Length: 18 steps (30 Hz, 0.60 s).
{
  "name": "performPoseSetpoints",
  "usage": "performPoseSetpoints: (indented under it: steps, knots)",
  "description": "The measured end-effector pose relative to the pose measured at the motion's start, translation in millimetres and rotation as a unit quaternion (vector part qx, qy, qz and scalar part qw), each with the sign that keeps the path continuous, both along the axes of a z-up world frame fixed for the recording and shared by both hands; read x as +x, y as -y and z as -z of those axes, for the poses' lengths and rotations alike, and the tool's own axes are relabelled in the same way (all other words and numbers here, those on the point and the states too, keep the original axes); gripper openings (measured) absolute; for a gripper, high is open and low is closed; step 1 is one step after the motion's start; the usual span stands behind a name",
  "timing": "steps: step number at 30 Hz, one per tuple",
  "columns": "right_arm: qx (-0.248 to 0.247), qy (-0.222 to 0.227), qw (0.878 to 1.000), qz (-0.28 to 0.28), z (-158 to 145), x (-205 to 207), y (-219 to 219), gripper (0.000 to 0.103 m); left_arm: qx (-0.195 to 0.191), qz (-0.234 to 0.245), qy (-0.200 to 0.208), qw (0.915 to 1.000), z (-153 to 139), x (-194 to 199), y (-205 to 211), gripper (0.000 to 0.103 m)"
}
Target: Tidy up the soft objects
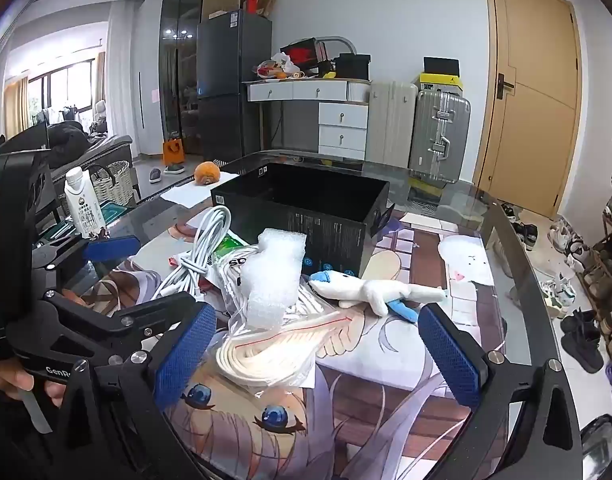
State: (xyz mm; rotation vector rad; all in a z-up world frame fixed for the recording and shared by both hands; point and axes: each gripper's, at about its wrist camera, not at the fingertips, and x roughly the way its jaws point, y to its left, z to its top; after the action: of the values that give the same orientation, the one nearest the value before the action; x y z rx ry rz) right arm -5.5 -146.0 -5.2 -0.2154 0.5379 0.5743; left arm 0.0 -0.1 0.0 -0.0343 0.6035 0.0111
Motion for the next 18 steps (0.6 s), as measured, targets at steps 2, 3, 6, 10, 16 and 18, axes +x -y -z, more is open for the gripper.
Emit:
performPoseSetpoints:
  steps: [2,3,6,10,16,18]
  knots:
    - [0.002,0.0,1.0,0.0,-0.6,-0.4,1.5,0.103,-0.007,0.0,0.002,1.0,0.1,-0.4,-0.4,0.103]
    - [0.003,0.001,1.0,0.0,-1.0,-0.7,2.7,0.103,-0.008,0.0,0.0,1.0,0.0,-0.4,-0.4,0.103]
    - [-0.007,-0.004,1.0,0.001,0.4,0.4,0.0,0.103,-0.007,0.0,-0.001,1.0,-0.1,-0.6,-0.7,0.103]
    - [-0.006,-0.007,1.0,0.002,1.9,2.9,3.4,0.103,-0.006,-0.001,-0.002,1.0,-0.6,-1.0,-1.2,0.103]
    - [-0.008,-0.006,1.0,0.002,2.2,2.2,1.0,0.103,-0.005,-0.001,-0.003,1.0,2.3,0.4,-1.5,0.103]
    - [-0.008,-0.005,1.0,0.002,1.5,0.9,0.3,0.103,-0.006,-0.001,-0.004,1.0,2.3,0.9,-2.0,0.103]
